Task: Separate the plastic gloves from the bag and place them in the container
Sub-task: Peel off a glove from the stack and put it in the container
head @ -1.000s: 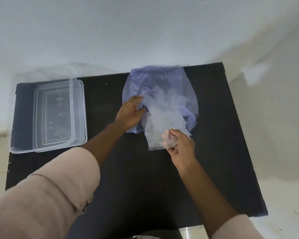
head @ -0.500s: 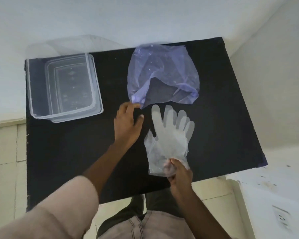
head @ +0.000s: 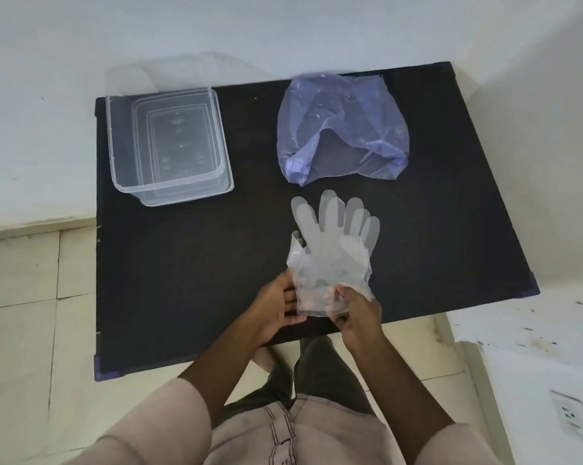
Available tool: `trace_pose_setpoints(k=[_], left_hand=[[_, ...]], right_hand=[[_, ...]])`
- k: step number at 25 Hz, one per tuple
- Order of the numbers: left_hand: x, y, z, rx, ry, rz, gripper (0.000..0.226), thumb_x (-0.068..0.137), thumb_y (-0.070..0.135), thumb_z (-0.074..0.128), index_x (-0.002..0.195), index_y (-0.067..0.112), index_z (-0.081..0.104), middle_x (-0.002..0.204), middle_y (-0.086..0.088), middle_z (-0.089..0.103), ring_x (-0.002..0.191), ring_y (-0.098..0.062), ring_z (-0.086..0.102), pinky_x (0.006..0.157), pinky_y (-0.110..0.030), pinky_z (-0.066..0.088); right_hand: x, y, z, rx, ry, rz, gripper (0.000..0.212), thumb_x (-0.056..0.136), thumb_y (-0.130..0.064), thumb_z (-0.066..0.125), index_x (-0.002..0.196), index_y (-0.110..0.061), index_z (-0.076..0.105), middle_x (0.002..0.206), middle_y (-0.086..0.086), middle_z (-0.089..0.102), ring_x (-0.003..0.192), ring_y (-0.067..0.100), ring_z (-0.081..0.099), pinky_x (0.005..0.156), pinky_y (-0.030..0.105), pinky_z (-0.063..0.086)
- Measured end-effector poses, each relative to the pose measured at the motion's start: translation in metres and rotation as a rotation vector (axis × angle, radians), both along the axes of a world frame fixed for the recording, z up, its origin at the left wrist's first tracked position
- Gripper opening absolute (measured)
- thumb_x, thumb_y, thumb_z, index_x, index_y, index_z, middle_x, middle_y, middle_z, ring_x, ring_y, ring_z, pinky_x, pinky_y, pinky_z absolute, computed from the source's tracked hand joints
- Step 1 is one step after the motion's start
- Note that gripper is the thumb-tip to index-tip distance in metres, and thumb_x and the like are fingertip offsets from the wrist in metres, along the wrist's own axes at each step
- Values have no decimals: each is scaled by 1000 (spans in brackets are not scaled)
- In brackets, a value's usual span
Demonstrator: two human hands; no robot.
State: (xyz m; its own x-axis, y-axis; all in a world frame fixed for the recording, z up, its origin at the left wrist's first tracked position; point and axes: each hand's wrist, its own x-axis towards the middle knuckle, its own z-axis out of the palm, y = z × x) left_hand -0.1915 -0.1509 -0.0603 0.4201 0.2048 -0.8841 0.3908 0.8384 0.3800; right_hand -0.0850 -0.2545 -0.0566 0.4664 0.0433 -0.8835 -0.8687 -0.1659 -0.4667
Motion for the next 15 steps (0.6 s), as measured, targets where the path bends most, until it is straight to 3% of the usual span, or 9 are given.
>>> trace_pose_setpoints(k=[4, 8, 11, 15], left_hand=[[21, 29, 0, -11, -81, 313, 46, 94, 48, 45, 122, 14, 59, 116, -13, 70, 105, -28, 66, 89, -45, 53], [24, 52, 9, 45, -125, 479, 40, 95, 42, 47, 123, 15, 57, 110, -7, 68, 100, -22, 64, 88, -42, 50], [9, 55, 12, 140, -17, 337, 40, 96, 39, 44, 127, 16, 54, 115, -5, 66, 107, -23, 61, 96, -44, 46], [-12, 44, 15, 236, 146, 78, 33, 98, 37, 42, 119, 17, 57, 109, -3, 67, 103, -22, 62, 85, -40, 49]], right_hand=[[-1, -9, 3, -29, -38, 80, 35, 81, -8, 74, 111, -13, 56, 114, 13, 63, 103, 33, 64, 76, 39, 57], [0, -4, 0, -47, 0, 79, 46, 80, -16, 77, 120, -13, 55, 115, 13, 61, 103, 31, 63, 78, 39, 58], [1, 6, 3, 19, 81, 170, 46, 82, -21, 74, 122, -16, 54, 115, 11, 61, 104, 30, 62, 71, 37, 58], [3, 1, 15, 28, 130, 590, 43, 88, -38, 63, 125, -19, 49, 120, 8, 60, 106, 25, 61, 76, 39, 53]])
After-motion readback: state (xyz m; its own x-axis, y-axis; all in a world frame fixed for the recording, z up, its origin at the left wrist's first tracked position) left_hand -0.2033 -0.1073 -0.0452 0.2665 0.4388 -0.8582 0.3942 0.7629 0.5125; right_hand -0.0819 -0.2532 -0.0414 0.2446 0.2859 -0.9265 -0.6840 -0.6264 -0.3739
